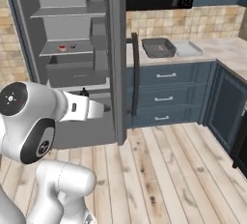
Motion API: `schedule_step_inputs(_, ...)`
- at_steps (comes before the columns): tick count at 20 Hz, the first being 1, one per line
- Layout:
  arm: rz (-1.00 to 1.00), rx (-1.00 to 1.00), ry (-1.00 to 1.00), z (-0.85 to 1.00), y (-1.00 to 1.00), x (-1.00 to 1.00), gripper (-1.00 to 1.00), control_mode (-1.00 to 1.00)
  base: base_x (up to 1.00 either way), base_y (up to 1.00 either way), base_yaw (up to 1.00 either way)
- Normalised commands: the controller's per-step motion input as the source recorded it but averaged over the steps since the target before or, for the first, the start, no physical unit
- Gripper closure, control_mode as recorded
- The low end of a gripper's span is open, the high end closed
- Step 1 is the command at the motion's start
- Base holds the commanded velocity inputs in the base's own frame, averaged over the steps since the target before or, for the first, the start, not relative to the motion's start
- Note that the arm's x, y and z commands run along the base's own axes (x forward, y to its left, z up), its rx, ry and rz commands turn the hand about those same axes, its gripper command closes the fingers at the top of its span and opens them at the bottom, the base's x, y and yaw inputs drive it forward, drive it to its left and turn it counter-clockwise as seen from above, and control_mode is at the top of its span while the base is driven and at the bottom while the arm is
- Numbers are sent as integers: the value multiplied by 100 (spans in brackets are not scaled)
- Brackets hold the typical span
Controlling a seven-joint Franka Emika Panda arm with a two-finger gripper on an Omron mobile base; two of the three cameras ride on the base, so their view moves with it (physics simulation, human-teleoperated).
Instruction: Place one eggplant and one steak in each tupperware on the nearby counter, to pack two identical lunches.
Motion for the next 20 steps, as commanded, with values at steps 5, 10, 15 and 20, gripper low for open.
schedule_step_inputs(5, 0, 0, 0, 0, 0, 0, 100, 100, 1, -69, -6)
schedule_step_inputs(10, 0, 0, 0, 0, 0, 0, 100, 100, 22, -76, -7)
schedule_step_inputs(15, 0, 0, 0, 0, 0, 0, 100, 100, 33, -75, -6)
schedule_step_inputs(20, 0, 0, 0, 0, 0, 0, 100, 100, 71, -51, -3)
